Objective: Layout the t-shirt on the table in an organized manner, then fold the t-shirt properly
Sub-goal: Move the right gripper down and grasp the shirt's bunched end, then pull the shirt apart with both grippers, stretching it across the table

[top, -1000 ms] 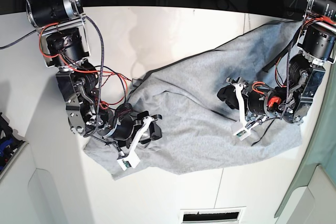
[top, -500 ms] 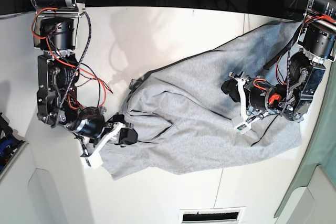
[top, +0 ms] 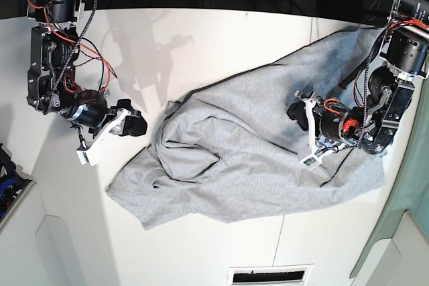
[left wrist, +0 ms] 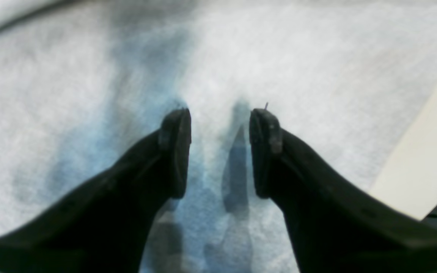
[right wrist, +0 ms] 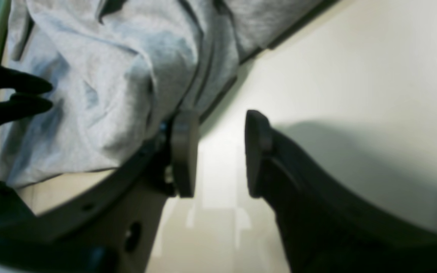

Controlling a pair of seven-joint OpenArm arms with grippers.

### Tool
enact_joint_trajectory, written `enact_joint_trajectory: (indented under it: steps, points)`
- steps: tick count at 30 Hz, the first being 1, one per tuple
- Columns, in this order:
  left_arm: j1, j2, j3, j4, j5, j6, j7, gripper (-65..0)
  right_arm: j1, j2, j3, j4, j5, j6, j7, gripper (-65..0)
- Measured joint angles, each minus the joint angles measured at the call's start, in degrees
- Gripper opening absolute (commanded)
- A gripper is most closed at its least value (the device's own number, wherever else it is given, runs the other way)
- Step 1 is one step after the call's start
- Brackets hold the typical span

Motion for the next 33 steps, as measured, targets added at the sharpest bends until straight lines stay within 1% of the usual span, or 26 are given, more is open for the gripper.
enact_joint_trajectory:
  steps: [3, 5, 6, 8, 12, 14, 15, 16, 20, 24, 28, 31, 32, 33]
  points:
    - [-0.04, 0.02, 0.0, 0.0, 0.0, 0.02, 0.0, -36.8, -1.31, 0.81, 0.02, 0.07, -0.39, 0.07, -0.11, -44.4]
    - [-0.04, 0.17, 0.0, 0.0, -0.07, 0.02, -0.02, -36.8, -1.6, 0.94, 0.02, -0.83, -2.03, 0.09, -2.12, -44.4]
    - [-0.02, 0.17, 0.0, 0.0, -0.13, 0.0, -0.02, -36.8, -1.57, 0.59, 0.02, -1.62, -3.17, 0.07, -2.01, -44.4]
    - [-0.02, 0.13, 0.0, 0.0, -0.13, 0.02, -0.02, -36.8, -1.53, -0.48, 0.02, -3.23, -3.43, 0.07, -1.77, -44.4]
    - [-0.02, 0.0, 0.0, 0.0, -0.02, 0.17, 0.0, -36.8, -1.55, -3.98, -0.83, -5.6, -4.31, 0.74, 2.34, -44.4]
    - [-0.04, 0.13, -0.02, 0.0, -0.17, 1.46, -0.02, -36.8, -1.42, -5.42, -1.68, -6.21, -6.71, 0.76, 4.42, -44.4]
    - [-0.04, 0.17, 0.0, 0.0, -0.15, 2.64, -0.07, -36.8, -1.33, -5.9, -2.08, -6.67, -7.21, 0.72, 4.74, -44.4]
    - [-0.04, 0.17, -0.02, 0.0, -0.07, 2.86, -0.04, -36.8, -1.2, -6.23, -2.34, -7.06, -7.58, 0.68, 4.94, -44.4]
    - [-0.04, 0.31, 0.0, 0.0, 0.02, 3.23, -0.04, -36.8, -0.92, -6.36, -3.21, -8.13, -7.87, 0.74, 6.32, -44.4]
    - [-0.02, 0.28, -0.02, 0.0, 1.79, 3.26, -0.09, -36.8, -0.57, -6.36, -3.23, -9.81, -7.74, 0.94, 9.11, -44.4]
    - [-0.04, 0.33, 0.0, 0.0, 2.08, 3.28, -2.71, -36.8, -0.44, -6.38, -3.23, -13.18, -7.8, 1.31, 14.78, -44.4]
    - [-0.04, 0.59, -0.02, 0.0, 2.21, 3.39, -3.04, -36.8, -0.24, -6.38, -3.23, -15.98, -7.41, 1.33, 18.71, -44.4]
    - [-0.04, 0.83, -0.02, 0.0, 2.25, 3.39, -2.99, -36.8, -0.11, -6.38, -3.23, -16.48, -7.39, 1.33, 19.08, -45.8]
    - [-0.02, 1.09, -0.02, 0.0, 2.23, 3.41, -2.86, -36.8, 0.04, -6.4, -3.23, -16.83, -7.39, 1.29, 19.12, -50.4]
